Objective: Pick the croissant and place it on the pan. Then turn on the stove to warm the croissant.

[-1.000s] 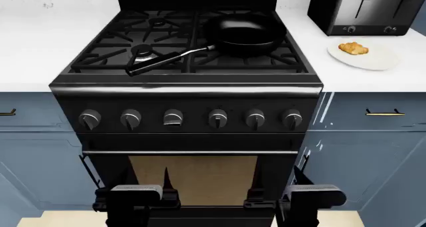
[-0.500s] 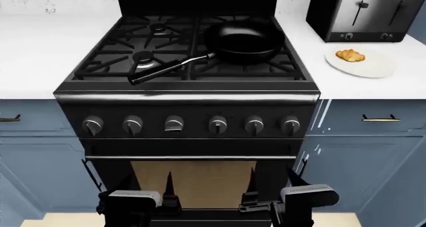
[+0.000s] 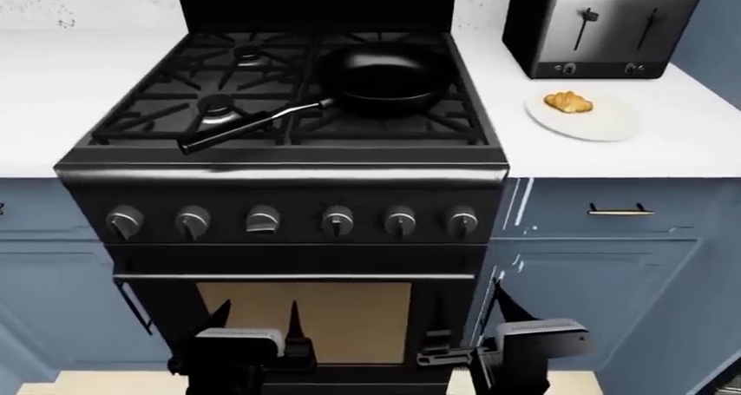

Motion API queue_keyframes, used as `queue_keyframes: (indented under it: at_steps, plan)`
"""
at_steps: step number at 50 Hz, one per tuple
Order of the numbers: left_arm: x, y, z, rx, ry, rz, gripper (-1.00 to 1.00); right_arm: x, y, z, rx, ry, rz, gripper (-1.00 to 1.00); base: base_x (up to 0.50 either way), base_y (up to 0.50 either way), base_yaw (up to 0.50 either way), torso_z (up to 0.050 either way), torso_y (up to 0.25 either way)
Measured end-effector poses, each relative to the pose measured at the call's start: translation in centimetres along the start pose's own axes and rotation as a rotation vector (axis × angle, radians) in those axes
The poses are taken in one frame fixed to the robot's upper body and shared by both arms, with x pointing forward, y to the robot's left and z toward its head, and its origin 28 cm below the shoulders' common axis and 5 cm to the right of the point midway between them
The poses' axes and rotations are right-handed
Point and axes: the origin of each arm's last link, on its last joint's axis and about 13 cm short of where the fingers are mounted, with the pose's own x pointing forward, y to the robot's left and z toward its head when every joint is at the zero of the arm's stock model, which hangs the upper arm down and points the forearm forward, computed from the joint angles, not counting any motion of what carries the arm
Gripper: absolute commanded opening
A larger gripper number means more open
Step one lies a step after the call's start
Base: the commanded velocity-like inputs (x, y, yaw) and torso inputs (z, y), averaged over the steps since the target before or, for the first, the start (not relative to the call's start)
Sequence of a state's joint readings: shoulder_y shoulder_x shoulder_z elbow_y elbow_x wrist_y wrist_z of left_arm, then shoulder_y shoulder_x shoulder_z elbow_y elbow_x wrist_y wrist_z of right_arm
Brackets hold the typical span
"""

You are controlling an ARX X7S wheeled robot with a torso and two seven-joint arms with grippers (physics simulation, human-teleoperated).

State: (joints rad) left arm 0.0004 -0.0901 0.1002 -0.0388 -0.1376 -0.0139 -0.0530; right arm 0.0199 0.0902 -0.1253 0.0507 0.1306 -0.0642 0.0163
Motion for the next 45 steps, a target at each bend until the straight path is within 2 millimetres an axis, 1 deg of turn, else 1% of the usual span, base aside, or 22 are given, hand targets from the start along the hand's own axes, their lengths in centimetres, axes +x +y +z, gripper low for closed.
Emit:
queue_keyframes:
  at_steps: [18, 38, 42, 45]
  plan:
    - [0.03, -0.31, -0.16, 0.042, 0.015, 0.034, 1.0, 0.0, -0.07, 0.14, 0.007, 0.002, -0.007, 1.0, -0.05, -0.5, 0.0, 0.0, 0.0]
    - [-0.11, -0.13, -0.15, 0.012, -0.007, 0.009, 1.0, -0.06, -0.14, 0.32, 0.003, -0.002, -0.015, 1.0, -0.05, -0.5, 0.0, 0.0, 0.0]
    - [-0.14, -0.3, -0.12, 0.004, -0.008, -0.004, 1.0, -0.1, -0.33, 0.41, -0.007, -0.003, -0.024, 1.0, -0.02, -0.05, 0.0, 0.0, 0.0]
    - [-0.26, -0.19, 0.07, -0.005, -0.014, -0.024, 1.0, -0.11, -0.23, 0.63, -0.015, -0.004, -0.026, 1.0, 0.0, 0.0, 0.0, 0.049, 0.0]
